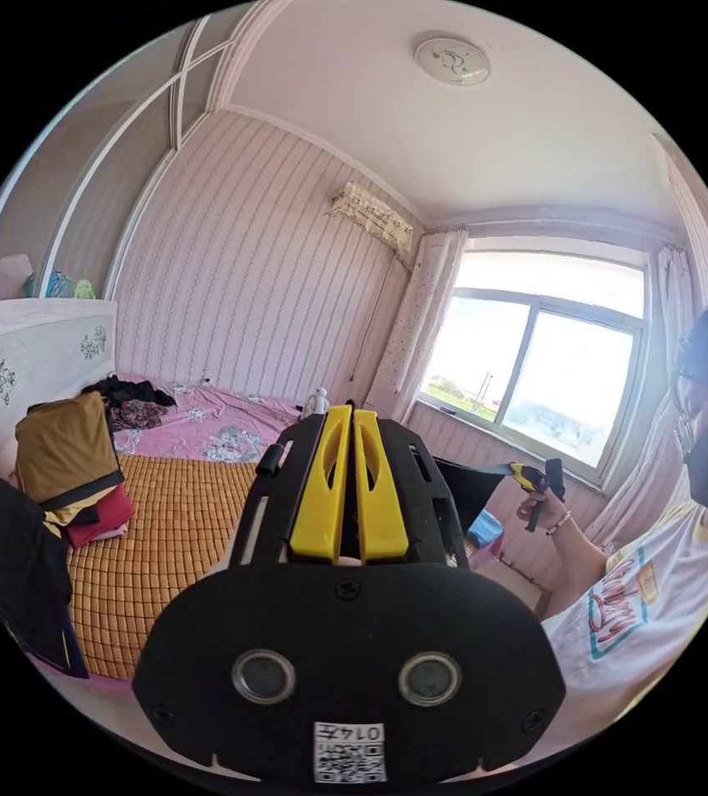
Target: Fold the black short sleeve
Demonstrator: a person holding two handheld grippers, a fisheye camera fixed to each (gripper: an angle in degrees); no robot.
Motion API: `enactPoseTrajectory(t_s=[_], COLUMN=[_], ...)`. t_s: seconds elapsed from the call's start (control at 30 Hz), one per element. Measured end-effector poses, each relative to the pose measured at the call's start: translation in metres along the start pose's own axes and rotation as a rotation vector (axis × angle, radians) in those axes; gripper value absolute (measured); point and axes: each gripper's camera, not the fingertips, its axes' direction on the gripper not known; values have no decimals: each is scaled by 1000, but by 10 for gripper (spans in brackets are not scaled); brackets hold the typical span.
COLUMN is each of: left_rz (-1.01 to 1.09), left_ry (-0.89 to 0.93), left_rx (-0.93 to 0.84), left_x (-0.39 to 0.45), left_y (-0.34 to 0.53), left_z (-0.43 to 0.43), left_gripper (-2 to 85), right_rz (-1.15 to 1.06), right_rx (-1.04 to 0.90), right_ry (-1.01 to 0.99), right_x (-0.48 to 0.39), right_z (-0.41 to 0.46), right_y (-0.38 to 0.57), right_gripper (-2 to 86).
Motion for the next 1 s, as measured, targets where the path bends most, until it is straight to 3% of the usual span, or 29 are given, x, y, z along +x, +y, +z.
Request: enactPoseTrajectory(t_s=[0.33, 0.4, 0.5, 0.6, 0.73, 0.83, 0.93, 1.0], left_rz=[134, 112, 142, 81, -90, -179, -89, 8], left_ry=[236, 223, 65, -6, -138, -126, -89, -95], left_rx=[236, 296, 323, 292, 51, -61, -116, -115], left_x=[68, 72, 75, 44, -34, -73, -58, -39], left_y=[-51, -59, -78, -89, -78, -61, -81, -107], left_z=[-90, -102, -100, -58, 55, 128, 176, 196], left_gripper=[-10, -10, -10, -10, -10, -10, -10, -10], right_rz=[-430, -488, -559, -529, -319, -135, -43, -94], right_rx=[14, 68, 82, 20, -156, -198, -133, -59], right_ry=[80, 38, -15, 30, 115, 222, 203, 232], right_x=[-124, -146, -169, -153, -50, 31, 67, 59], right_z=[-67, -79, -74, -38, 45, 98, 120, 123], right_y=[-74, -88, -122, -154, -180, -180, -205, -233], right_gripper=[6, 5, 5, 6, 6, 6, 6, 6])
